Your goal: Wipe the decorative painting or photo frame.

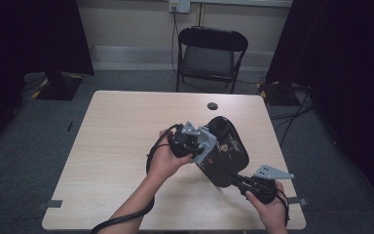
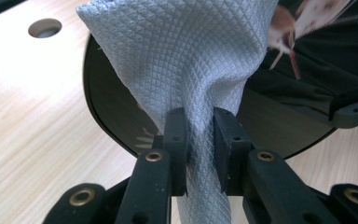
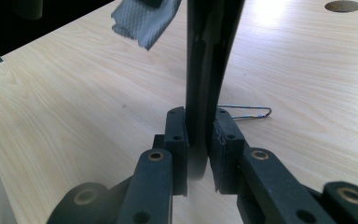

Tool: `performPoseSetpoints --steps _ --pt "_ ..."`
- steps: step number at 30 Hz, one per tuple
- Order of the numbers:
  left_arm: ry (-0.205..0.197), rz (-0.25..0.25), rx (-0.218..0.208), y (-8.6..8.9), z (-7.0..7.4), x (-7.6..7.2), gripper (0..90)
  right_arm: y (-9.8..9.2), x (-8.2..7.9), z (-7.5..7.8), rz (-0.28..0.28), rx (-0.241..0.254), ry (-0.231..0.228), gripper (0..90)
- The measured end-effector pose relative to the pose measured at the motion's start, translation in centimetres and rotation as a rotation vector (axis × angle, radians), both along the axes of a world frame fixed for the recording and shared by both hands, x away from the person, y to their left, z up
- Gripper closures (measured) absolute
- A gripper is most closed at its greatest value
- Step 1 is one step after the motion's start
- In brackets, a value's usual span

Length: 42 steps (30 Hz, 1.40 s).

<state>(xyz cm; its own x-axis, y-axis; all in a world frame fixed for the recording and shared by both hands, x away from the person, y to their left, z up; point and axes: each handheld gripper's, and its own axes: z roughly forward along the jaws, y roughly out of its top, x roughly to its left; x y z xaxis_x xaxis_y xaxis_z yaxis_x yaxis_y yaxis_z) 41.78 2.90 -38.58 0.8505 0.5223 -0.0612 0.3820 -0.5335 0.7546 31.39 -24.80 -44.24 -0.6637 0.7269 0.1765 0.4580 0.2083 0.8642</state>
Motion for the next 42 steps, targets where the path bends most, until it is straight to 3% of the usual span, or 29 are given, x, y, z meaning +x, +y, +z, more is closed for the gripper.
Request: performPoseSetpoints --steps 12,20,36,42 --pt "0.028 0.0 0.017 -0.2 -3.1 -0.6 76.5 0.0 0.0 0.0 0.0 -0.002 -0.001 79.2" --pt "0.071 -0.001 0.026 -0.2 -5.7 -0.9 76.8 0.0 0.0 0.0 -0.001 -0.001 -0.001 79.2" --pt "0.083 0.003 0.058 -0.4 -7.9 -1.5 77.1 0.0 0.0 0.0 0.0 -0.002 -0.002 79.2" --pt "0.085 -0.006 0.069 -0.5 -8.2 -1.8 77.1 0.0 0.0 0.0 0.0 -0.002 -0.003 79.1"
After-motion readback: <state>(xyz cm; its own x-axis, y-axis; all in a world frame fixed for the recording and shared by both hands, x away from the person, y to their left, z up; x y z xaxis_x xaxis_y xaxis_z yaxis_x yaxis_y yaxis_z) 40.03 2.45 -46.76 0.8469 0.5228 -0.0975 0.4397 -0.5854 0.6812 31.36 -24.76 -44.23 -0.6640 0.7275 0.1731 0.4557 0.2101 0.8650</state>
